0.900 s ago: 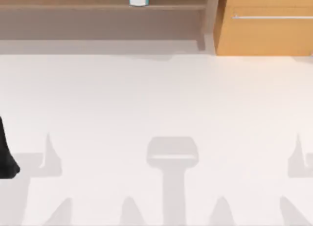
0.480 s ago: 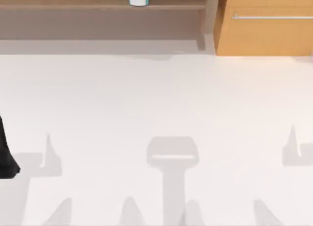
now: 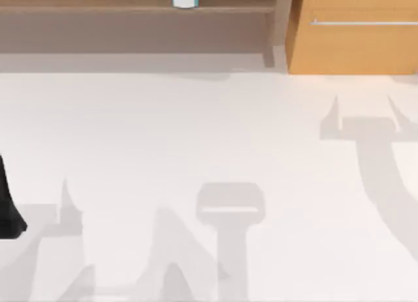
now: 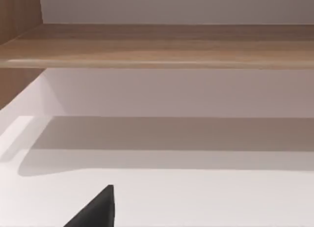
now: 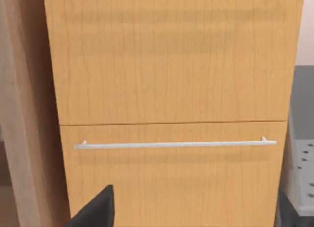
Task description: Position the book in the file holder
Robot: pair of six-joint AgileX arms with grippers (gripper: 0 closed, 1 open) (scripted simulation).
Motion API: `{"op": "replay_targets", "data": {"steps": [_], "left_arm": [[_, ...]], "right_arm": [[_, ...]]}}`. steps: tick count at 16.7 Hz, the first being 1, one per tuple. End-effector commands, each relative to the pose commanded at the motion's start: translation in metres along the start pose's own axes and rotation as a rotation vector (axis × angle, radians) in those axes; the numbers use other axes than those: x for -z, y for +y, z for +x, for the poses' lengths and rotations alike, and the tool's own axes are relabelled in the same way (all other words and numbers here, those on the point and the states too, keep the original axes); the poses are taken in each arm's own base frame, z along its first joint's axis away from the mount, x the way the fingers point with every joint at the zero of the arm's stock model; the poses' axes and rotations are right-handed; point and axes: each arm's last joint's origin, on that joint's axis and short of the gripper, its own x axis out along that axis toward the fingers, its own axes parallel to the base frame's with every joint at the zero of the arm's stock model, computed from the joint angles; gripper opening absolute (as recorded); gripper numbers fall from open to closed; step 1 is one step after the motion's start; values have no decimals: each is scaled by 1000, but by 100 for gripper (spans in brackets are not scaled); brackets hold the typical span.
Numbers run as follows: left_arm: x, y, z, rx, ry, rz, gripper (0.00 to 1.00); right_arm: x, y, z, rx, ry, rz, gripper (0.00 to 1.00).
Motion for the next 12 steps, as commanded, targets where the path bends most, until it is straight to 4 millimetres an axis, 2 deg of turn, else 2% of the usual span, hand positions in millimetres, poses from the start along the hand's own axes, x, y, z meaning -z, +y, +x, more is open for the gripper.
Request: {"op": "replay_targets", "data": {"steps": [3, 5, 7, 9, 12], "left_arm": [[0, 0, 0, 0, 0, 0, 100], [0, 0, 0, 0, 0, 0, 100], [0, 0, 0, 0, 0, 0, 100], [0, 0, 0, 0, 0, 0, 100], [0, 0, 0, 0, 0, 0, 100]], "right_arm": [[-16, 62, 61, 2, 20, -12, 100], [-9, 113, 102, 0, 33, -25, 100], [12, 165, 137, -5, 44, -37, 100], [43, 212, 163, -12, 50, -46, 100], [88, 266, 189, -21, 44, -47, 100]]}}
